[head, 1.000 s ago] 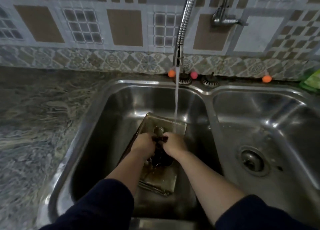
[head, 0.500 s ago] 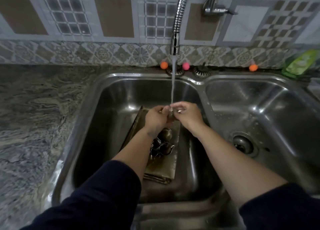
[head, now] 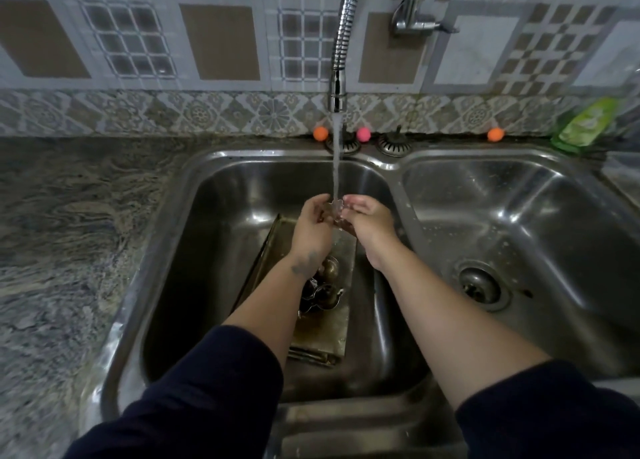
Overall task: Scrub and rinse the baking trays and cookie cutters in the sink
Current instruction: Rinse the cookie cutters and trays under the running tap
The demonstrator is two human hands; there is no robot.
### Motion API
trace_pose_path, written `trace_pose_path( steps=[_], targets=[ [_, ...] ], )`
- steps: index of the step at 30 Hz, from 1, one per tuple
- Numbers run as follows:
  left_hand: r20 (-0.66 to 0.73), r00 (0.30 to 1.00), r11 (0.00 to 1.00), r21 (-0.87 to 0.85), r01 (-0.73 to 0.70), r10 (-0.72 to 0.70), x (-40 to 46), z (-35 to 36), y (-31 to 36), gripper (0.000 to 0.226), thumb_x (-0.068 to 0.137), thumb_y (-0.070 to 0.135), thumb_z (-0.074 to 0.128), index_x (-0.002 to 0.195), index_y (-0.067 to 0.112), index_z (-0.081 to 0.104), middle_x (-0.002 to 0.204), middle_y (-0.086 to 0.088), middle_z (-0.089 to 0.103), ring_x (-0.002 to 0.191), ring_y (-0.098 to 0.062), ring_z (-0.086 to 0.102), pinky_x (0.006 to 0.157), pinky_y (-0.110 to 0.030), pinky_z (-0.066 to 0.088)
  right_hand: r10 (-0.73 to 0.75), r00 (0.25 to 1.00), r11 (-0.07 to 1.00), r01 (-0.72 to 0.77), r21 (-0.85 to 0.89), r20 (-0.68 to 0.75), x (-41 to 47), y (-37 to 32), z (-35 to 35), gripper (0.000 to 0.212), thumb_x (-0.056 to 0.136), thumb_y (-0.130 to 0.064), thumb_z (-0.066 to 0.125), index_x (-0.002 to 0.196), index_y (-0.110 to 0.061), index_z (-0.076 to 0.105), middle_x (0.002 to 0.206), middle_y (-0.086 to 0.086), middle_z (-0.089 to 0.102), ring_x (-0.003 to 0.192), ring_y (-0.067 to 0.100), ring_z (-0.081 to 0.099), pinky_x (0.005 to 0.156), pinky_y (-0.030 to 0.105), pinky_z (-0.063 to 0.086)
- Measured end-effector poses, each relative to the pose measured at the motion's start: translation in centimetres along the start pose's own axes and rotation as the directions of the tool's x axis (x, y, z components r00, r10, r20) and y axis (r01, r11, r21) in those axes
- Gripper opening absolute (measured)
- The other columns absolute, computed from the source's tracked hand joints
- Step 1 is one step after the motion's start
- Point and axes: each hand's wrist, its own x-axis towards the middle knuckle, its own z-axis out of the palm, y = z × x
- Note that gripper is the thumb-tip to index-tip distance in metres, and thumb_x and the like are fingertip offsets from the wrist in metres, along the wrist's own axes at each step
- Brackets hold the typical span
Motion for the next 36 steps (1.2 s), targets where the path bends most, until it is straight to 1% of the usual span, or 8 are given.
trace_pose_path(
  steps=[5, 12, 18, 24, 28, 31, 34, 36],
  targets=[
    [-0.008, 0.988, 0.987, -0.048, 0.155, -0.155, 0.0, -0.2, -0.2, 0.030, 0.096, 0.010, 0.054, 0.125, 0.009, 0.060, 0.097, -0.007, 0.071, 0.083, -0.019, 0.067, 0.078, -0.032, 0.057, -0.017, 1.000, 0.999, 0.016, 0.032, 0.005, -0.3, 0.0, -0.3, 0.031, 0.086, -0.001, 0.064, 0.114, -0.016, 0.064, 0.109, 0.002, 0.069, 0.092, 0.008, 0.065, 0.077, 0.017, 0.051],
    [-0.123, 0.971, 0.979, -0.050, 0.199, -0.204, -0.1, -0.4, 0.3, 0.014, 0.092, 0.015, 0.063, 0.092, 0.002, 0.058, 0.081, -0.014, 0.071, 0.057, -0.018, 0.071, 0.051, -0.023, 0.056, -0.069, 0.995, 0.995, 0.073, -0.071, 0.066, 0.0, -0.1, -0.5, 0.022, 0.087, -0.004, 0.065, 0.102, -0.020, 0.069, 0.101, -0.001, 0.072, 0.093, 0.011, 0.067, 0.083, 0.023, 0.052],
    [-0.256, 0.964, 0.997, 0.019, 0.078, -0.071, 0.1, 0.2, 0.5, 0.019, 0.092, 0.025, 0.063, 0.079, 0.014, 0.055, 0.087, -0.009, 0.071, 0.078, -0.022, 0.072, 0.071, -0.039, 0.061, -0.046, 0.999, 0.974, 0.040, -0.222, -0.022, 0.4, -0.8, 0.6, 0.021, 0.098, -0.021, 0.051, 0.091, -0.027, 0.069, 0.102, -0.003, 0.069, 0.093, 0.014, 0.064, 0.079, 0.029, 0.055],
    [-0.156, 0.979, 0.983, 0.148, -0.109, 0.132, -0.6, 0.4, 0.4, 0.019, 0.090, 0.004, 0.061, 0.092, 0.022, 0.066, 0.091, 0.003, 0.072, 0.087, -0.011, 0.070, 0.085, -0.037, 0.058, 0.350, 0.931, 0.888, -0.365, 0.280, 0.103, -0.3, -2.7, 1.2, 0.029, 0.102, -0.030, 0.041, 0.115, -0.014, 0.062, 0.087, 0.008, 0.061, 0.093, 0.023, 0.064, 0.084, 0.038, 0.055],
    [-0.073, 0.990, 0.985, 0.129, -0.114, 0.124, -0.7, 0.3, 0.9, 0.015, 0.096, 0.018, 0.055, 0.095, 0.018, 0.070, 0.089, 0.000, 0.073, 0.087, -0.016, 0.070, 0.087, -0.040, 0.056, 0.365, 0.920, 0.843, -0.392, 0.369, 0.142, -0.5, -3.0, 0.6, 0.017, 0.099, -0.024, 0.049, 0.096, -0.012, 0.060, 0.091, 0.010, 0.063, 0.097, 0.026, 0.063, 0.092, 0.039, 0.053],
    [-0.112, 0.992, 0.986, 0.161, -0.042, 0.061, 0.5, 0.5, 1.6, 0.021, 0.099, 0.019, 0.050, 0.094, 0.020, 0.069, 0.089, -0.001, 0.073, 0.087, -0.017, 0.070, 0.086, -0.040, 0.057, 0.372, 0.917, 0.824, -0.396, 0.406, 0.140, -0.5, -2.8, 0.6, 0.024, 0.099, -0.025, 0.048, 0.105, -0.007, 0.062, 0.101, 0.012, 0.065, 0.097, 0.026, 0.063, 0.090, 0.038, 0.053],
    [-0.171, 0.984, 0.979, 0.202, -0.020, 0.056, 1.8, 1.2, 2.9, 0.024, 0.101, 0.022, 0.046, 0.094, 0.013, 0.067, 0.080, 0.000, 0.069, 0.076, -0.015, 0.067, 0.068, -0.026, 0.054, 0.364, 0.919, 0.795, -0.391, 0.464, 0.151, -0.4, -3.0, 0.6, 0.031, 0.101, -0.027, 0.042, 0.107, -0.005, 0.063, 0.098, 0.012, 0.067, 0.079, 0.020, 0.062, 0.073, 0.033, 0.054],
    [-0.203, 0.973, 0.955, 0.292, -0.045, 0.108, 2.2, 1.5, 3.9, 0.027, 0.102, 0.028, 0.044, 0.089, 0.013, 0.064, 0.074, 0.005, 0.063, 0.069, -0.010, 0.059, 0.057, -0.018, 0.042, 0.366, 0.913, 0.756, -0.405, 0.514, 0.181, -0.3, -3.2, 0.5, 0.038, 0.103, -0.032, 0.038, 0.103, -0.008, 0.067, 0.101, 0.013, 0.069, 0.083, 0.022, 0.065, 0.079, 0.036, 0.055]
  ],
)
